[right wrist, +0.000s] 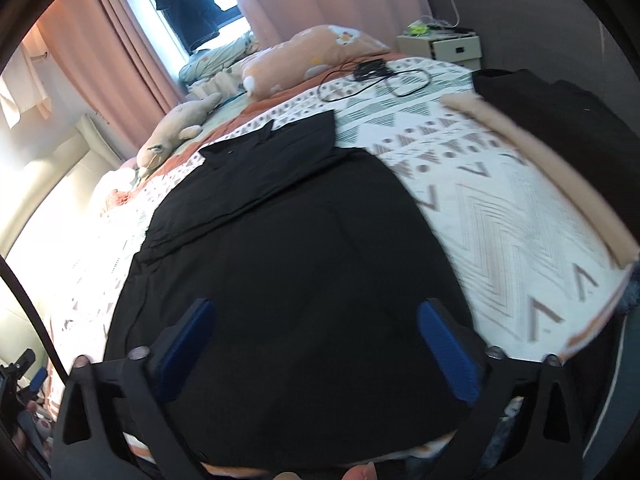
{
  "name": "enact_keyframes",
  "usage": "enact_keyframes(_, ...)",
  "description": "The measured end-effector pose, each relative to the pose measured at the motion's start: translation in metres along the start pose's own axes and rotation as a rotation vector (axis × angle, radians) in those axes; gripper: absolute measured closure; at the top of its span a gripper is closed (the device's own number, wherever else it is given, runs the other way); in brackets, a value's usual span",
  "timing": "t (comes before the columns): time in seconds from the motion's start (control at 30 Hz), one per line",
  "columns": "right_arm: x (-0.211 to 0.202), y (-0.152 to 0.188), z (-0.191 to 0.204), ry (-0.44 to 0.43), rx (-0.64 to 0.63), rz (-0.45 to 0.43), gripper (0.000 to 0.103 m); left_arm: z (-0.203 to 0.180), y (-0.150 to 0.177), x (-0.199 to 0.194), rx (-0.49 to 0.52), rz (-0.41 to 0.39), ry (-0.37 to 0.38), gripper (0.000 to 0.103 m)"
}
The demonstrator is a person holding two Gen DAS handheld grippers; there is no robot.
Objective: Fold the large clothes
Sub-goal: 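Raise both tools away from the folded black shirt, then move both grippers to the black shirt's long edge and close on it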
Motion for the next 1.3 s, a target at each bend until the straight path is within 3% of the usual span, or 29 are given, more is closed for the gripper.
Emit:
enact_keyframes(0.3, -0.055, 0.035, -0.038, 0.006, -0.058, -0.036, 0.0, 0.024, 0.028, -0.031, 0.025, -0.049, -0.035, 0.0)
enact_keyframes(0.47, -0.067, 0.052, -0.058, 0.015, -0.081, -0.048, 0.0, 0.047, 0.05, -0.029, -0.048, 0.019, -0.044, 0.0)
enact_keyframes(0.63, -0.067, 0.069, -0.098, 0.049, 0.061, 0.027, 0.0, 0.061, 0.068, -0.02, -0.06, 0.057, -0.064, 0.0)
enact_keyframes(0.93, -0.054, 0.075, -0.121, -0.142, 0.243, 0.074, 0.0, 0.088, 0.086, 0.005, -0.125, 0.112, -0.036, 0.0)
enact_keyframes(1.07, -0.037, 0.075, -0.122, -0.182, 0.272, 0.103, 0.023, 0.1, 0.091, 0.02, -0.177, 0.135, -0.012, 0.001)
enact_keyframes(1.13, -0.025, 0.076, -0.125, -0.212, 0.305, 0.125, 0.031, 0.104, 0.092, 0.027, -0.199, 0.148, 0.004, 0.008)
enact_keyframes(1.2, -0.017, 0.078, -0.123, -0.267, 0.342, 0.147, 0.043, 0.11, 0.095, 0.035, -0.232, 0.176, 0.017, 0.023)
enact_keyframes(1.3, -0.009, 0.078, -0.122, -0.322, 0.372, 0.162, 0.051, 0.114, 0.096, 0.043, -0.279, 0.201, 0.039, 0.025)
Point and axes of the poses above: each gripper's, at about its wrist camera, not at the fingertips, and x roughly the way its jaws point, z to its left, y to its underside, the point moved 10 cm from there along x, roughly the way its jaws point, and after that the axes turned 1 degree about -x, right-handed, at the moved point
